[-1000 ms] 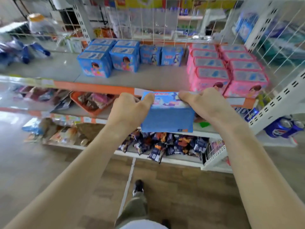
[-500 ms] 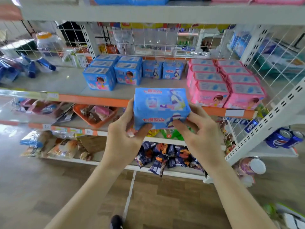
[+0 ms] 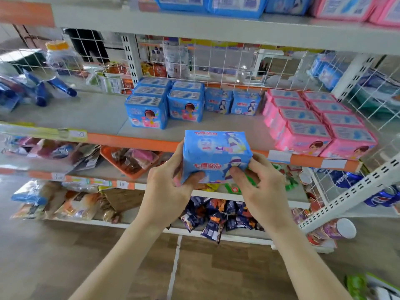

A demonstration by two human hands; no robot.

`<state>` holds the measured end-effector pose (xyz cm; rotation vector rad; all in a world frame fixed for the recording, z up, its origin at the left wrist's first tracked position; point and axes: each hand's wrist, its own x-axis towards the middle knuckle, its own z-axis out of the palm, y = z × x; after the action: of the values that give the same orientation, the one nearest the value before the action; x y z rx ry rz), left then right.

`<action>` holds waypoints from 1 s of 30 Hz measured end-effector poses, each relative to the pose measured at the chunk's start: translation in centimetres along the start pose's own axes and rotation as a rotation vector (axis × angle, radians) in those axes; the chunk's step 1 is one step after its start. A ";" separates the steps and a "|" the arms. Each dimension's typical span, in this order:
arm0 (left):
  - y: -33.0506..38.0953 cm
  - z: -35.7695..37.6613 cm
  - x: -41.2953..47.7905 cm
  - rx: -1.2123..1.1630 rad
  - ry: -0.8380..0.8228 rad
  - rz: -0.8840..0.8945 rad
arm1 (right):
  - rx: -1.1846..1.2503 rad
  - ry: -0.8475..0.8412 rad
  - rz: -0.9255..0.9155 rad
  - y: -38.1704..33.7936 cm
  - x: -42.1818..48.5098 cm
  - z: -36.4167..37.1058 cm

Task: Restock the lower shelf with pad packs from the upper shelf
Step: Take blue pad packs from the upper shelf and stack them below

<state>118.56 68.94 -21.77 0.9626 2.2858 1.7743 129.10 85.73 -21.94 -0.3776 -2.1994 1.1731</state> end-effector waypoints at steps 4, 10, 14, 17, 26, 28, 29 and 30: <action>-1.7 -2.1 2.0 -0.042 -0.058 -0.009 | -0.041 -0.008 0.017 -0.4 1.6 2.5; -4.5 -2.5 5.3 -0.029 -0.123 0.013 | -0.116 0.054 0.104 0.0 3.1 4.5; -5.7 -0.9 7.3 0.004 -0.176 -0.016 | -0.185 0.070 0.161 0.8 3.9 4.0; -6.5 1.0 9.4 0.047 -0.202 -0.037 | -0.166 0.093 0.223 3.0 5.6 3.5; -7.8 9.4 17.9 0.203 -0.158 -0.053 | -0.156 0.080 0.268 11.4 14.6 0.3; -8.4 12.1 20.4 0.239 -0.122 -0.098 | -0.194 0.093 0.254 13.6 17.4 -0.9; -8.6 13.5 21.6 0.250 -0.115 -0.108 | -0.196 0.103 0.259 14.9 18.7 -1.4; -8.7 14.8 22.8 0.256 -0.111 -0.115 | -0.184 0.109 0.271 16.0 19.9 -2.0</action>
<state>103.15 92.31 -27.55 0.9178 2.4826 1.3733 114.48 106.18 -26.72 -0.8194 -2.2151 1.0603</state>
